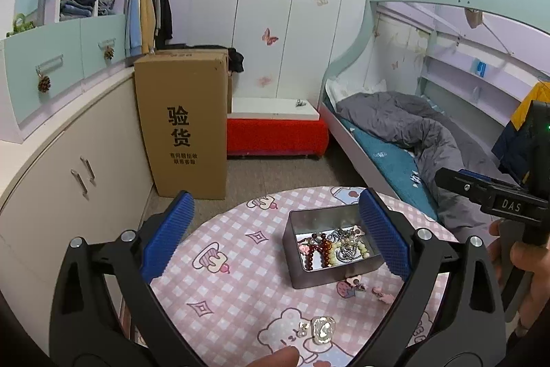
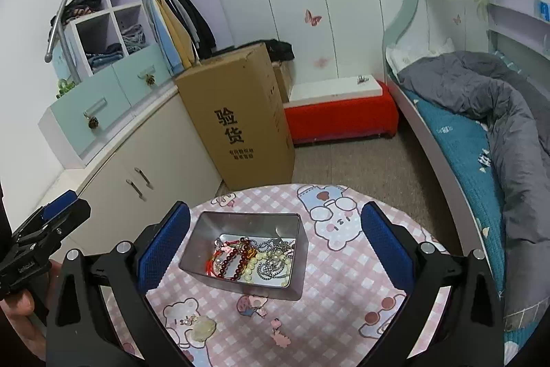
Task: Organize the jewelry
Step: 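Move both tools back toward the jade pendant and pearl on the table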
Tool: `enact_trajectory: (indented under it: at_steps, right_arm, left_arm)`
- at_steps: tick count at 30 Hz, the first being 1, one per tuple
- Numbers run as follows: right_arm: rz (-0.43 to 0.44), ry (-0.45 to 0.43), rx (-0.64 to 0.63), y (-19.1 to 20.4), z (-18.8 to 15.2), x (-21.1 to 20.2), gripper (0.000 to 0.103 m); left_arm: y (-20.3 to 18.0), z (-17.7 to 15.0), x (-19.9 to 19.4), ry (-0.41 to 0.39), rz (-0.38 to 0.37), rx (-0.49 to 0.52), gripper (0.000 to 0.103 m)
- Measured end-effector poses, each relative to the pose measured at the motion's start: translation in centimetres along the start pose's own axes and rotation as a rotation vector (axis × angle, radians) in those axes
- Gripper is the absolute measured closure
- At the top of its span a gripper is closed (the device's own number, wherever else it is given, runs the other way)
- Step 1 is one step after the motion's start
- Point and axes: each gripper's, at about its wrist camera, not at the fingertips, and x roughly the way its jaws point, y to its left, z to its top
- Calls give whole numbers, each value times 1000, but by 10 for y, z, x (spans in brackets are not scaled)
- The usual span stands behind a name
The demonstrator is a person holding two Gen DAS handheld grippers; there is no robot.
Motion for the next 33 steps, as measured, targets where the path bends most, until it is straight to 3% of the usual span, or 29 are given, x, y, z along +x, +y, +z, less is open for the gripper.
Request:
enact_trajectory:
  at_steps: [17, 25, 33]
  right_arm:
    - [-45, -66, -32, 2, -37, -65, 7]
    - [-73, 34, -49, 0, -78, -49, 7]
    - [-85, 177, -23, -13, -121, -11, 7]
  left_arm:
    - [1, -39, -42, -28, 23, 19, 8]
    - [9, -80, -31, 54, 28, 25, 8]
    - [9, -127, 2, 190, 32, 69, 8]
